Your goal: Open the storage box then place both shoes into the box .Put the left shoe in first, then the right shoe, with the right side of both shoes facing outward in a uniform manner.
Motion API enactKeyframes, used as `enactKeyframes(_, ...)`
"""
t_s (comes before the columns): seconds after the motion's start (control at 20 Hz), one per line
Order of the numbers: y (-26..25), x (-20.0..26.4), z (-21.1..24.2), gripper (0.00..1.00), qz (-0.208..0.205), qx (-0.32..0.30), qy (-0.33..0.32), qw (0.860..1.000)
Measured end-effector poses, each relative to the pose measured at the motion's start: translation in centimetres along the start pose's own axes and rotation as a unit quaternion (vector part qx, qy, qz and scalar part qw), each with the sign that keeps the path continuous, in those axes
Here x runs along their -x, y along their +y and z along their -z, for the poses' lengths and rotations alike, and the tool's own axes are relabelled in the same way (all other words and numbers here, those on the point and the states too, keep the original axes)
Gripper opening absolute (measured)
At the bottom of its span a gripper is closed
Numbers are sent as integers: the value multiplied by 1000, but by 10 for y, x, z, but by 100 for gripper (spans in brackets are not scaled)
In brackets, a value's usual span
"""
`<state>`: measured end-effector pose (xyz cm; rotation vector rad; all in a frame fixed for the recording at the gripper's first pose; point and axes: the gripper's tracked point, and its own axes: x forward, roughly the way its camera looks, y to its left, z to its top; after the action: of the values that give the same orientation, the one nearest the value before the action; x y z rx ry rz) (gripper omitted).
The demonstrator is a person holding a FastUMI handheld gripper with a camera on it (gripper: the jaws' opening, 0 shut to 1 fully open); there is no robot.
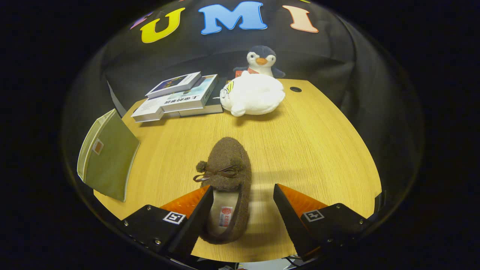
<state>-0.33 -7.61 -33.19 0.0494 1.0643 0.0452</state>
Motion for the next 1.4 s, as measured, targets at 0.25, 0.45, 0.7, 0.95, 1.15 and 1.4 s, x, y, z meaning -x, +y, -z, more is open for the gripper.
enactKeyframes(0.25, -10, -20, 18, 98, 6, 19, 26, 999)
enactKeyframes(0.45, -10, -33, 28, 98, -5, 7, 44, 999)
enactKeyframes(0.7, 4, -35, 29, 68, -34, -26, 54, 998)
enactKeyframes(0.95, 10, -37, 30, 32, -29, -42, 69, 996)
enactKeyframes(1.15, 3, -38, 28, 0, -8, -116, 78, 990)
enactKeyframes(1.4, 11, -24, 19, 0, -20, -165, 72, 983)
